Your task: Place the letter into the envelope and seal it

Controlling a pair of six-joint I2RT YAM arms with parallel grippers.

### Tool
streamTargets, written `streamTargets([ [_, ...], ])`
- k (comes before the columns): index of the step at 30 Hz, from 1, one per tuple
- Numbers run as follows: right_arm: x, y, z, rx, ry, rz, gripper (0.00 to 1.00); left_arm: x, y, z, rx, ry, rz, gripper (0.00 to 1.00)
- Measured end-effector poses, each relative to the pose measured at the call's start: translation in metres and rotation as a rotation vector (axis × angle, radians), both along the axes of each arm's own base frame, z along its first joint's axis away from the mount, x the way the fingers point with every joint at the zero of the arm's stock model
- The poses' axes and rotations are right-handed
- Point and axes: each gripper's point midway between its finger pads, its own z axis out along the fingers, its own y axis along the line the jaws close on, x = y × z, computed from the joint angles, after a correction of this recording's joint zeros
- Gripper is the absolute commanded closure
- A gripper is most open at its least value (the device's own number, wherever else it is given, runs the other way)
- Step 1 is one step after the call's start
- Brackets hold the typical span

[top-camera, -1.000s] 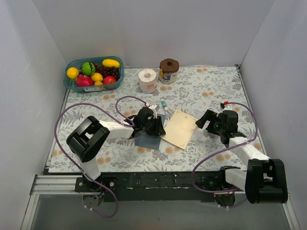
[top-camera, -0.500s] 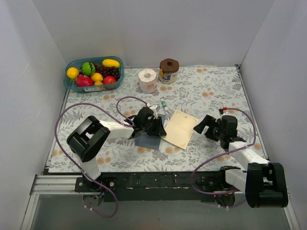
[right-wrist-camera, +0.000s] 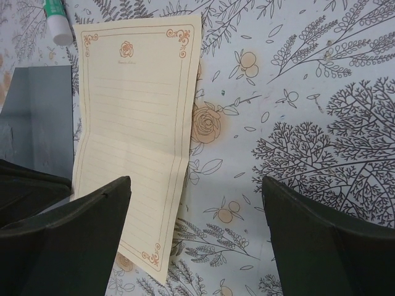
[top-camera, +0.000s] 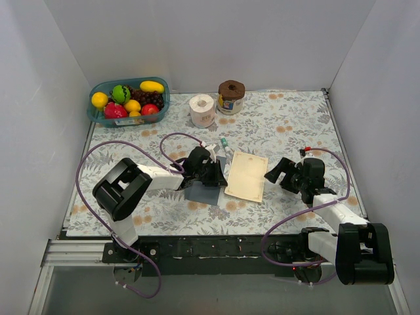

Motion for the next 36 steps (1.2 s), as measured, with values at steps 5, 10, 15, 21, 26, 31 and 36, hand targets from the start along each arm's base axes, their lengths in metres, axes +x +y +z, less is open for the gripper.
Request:
streamTargets([
  [5, 0.000, 0.000, 0.002, 0.000, -0.008, 0.000, 0.07, -0.001, -0.001, -0.005, 0.000, 0.009, -0.006, 1.00],
  [10, 0.000, 0.000, 0.008, 0.002, -0.025, 0.000, 0.06, -0.002, -0.002, -0.005, -0.007, 0.018, -0.013, 1.00],
  [15, -0.005, 0.006, 0.015, 0.032, -0.033, 0.026, 0.07, -0.003, -0.004, -0.004, -0.017, 0.022, -0.018, 1.00],
  [21, -0.026, 0.016, 0.005, 0.091, 0.031, 0.061, 0.08, -0.006, -0.005, -0.003, -0.024, 0.029, -0.029, 1.00],
  [26, -0.042, 0.018, 0.001, 0.114, 0.071, 0.062, 0.08, -0.006, -0.008, 0.001, -0.038, 0.031, -0.040, 0.72],
  [31, -0.052, 0.019, 0.000, 0.125, 0.073, 0.057, 0.15, -0.006, -0.011, 0.005, -0.051, 0.036, -0.046, 0.57],
  [36, -0.058, 0.024, -0.004, 0.166, 0.086, 0.066, 0.25, 0.002, -0.018, 0.017, -0.060, 0.012, -0.052, 0.56],
])
